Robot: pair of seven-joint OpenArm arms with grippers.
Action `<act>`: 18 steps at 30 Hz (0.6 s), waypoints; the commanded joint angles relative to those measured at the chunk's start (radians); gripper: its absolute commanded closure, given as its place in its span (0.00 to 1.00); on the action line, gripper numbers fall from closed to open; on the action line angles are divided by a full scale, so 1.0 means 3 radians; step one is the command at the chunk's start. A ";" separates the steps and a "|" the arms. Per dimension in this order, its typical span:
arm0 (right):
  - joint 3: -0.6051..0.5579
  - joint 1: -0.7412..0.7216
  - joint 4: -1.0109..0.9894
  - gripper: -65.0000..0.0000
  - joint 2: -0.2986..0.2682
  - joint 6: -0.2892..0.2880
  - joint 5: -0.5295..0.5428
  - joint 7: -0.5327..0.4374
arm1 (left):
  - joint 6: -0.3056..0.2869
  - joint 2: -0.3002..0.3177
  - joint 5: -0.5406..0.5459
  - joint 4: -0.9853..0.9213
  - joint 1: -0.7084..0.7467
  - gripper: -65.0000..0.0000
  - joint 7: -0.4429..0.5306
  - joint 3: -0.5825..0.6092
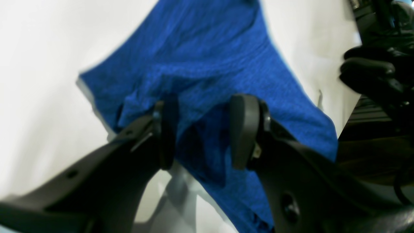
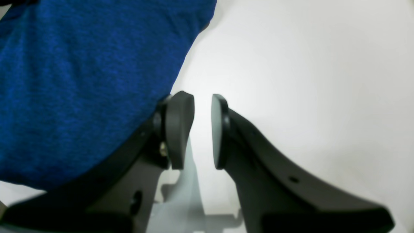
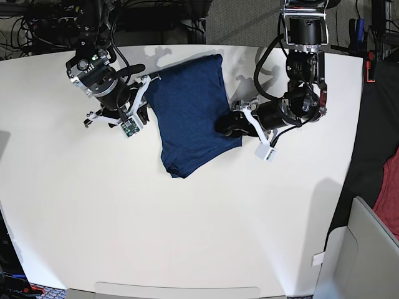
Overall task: Fold the T-shirt properly
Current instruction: 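Tuck the loose edge under the bundle with the left gripper, then grasp the folded bundle with the right gripper and slide it aside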
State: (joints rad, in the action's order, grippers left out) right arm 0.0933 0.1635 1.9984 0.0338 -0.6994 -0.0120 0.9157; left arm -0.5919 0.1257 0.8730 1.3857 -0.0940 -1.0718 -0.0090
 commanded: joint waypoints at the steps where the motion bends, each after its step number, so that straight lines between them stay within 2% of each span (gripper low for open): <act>1: -0.0007 -0.0010 0.0067 0.82 -0.0003 0.0004 0.0043 -0.0078 | -0.0004 0.0013 -0.0002 0.0063 -0.0057 0.62 -0.0010 -0.0019; 8: -0.0007 -0.0010 0.0077 0.82 -0.0003 0.0004 0.0048 -0.0078 | -0.0004 0.0172 -0.0002 0.0498 0.0127 0.62 -0.0005 -0.0044; 10: -0.0012 -0.0010 0.0118 0.82 -0.0003 0.0004 0.0058 -0.0078 | -0.0004 0.0202 0.0003 0.0759 0.0219 0.62 -0.0020 -0.0157; 14: -0.0012 -0.0016 0.0133 0.82 0.0008 0.0004 0.0396 -0.0073 | -0.0004 0.0213 0.0003 0.1245 0.0408 0.62 -0.0020 -0.0372; 16: -0.0022 -0.0021 0.0133 0.83 0.0069 0.0004 0.0559 -0.0012 | -0.0004 0.0223 0.0003 0.1373 0.0490 0.68 -0.0020 -0.0438; 18: -0.0109 -0.0062 0.0133 0.88 0.0136 0.0004 0.0610 0.0198 | -0.0004 0.0228 0.0003 0.1393 0.0510 0.78 -0.0020 -0.0453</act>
State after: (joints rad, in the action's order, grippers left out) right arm 0.0673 0.1596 2.0186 0.0685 -0.6926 0.1497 1.0023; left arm -0.5880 0.1856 0.8547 1.7847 0.0788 -1.0992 -0.1406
